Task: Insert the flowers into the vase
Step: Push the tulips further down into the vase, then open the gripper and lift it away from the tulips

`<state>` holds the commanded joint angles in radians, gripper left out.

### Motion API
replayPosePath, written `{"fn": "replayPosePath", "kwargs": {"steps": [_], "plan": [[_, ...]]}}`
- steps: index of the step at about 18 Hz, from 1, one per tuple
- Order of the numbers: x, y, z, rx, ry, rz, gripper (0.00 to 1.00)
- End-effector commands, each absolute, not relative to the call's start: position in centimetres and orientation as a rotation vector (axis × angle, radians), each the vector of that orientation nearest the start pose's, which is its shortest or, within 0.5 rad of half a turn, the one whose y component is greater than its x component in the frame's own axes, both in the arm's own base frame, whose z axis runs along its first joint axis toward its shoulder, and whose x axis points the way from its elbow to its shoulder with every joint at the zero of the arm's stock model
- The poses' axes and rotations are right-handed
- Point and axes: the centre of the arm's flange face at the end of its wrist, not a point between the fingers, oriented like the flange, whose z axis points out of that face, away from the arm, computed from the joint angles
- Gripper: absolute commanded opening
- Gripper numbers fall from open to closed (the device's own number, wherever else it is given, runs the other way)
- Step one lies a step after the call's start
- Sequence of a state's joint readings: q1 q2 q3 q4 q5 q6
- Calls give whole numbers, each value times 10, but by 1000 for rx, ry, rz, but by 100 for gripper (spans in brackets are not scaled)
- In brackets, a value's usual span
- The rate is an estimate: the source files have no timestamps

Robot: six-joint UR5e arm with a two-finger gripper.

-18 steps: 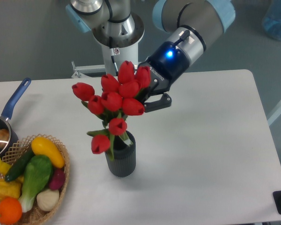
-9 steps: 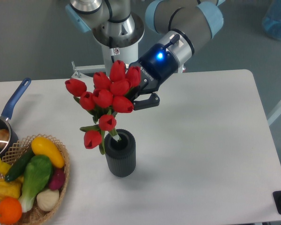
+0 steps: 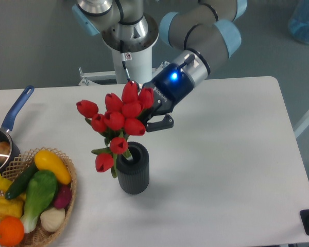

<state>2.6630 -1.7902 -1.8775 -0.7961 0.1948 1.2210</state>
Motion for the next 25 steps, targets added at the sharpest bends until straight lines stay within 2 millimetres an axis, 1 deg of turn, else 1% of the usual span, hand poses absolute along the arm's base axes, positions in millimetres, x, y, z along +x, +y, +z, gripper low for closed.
{"fn": "replayPosePath", "kwargs": {"steps": [3,5,7,10,11,14,15,16,17,18,20,22,23,24,25], "plan": [[-366,450,383,-1758,292,-384,8],[-368,447,374,-1765,276,-392,11],[-374,443,363,-1771,253,-398,15],[-374,444,359,-1776,263,-393,20],[-376,445,355,-1779,260,-397,21],[-375,445,343,-1789,263,-401,28],[-374,445,339,-1809,263,-398,34],[-374,445,333,-1826,260,-401,34],[-374,445,331,-1834,258,-401,38],[-374,445,330,-1836,264,-396,45],[-373,445,326,-1836,273,-392,53],[-375,443,325,-1839,269,-388,68],[-376,443,324,-1849,269,-387,78],[-376,442,323,-1862,267,-381,92],[-377,440,321,-1882,266,-375,100]]}}
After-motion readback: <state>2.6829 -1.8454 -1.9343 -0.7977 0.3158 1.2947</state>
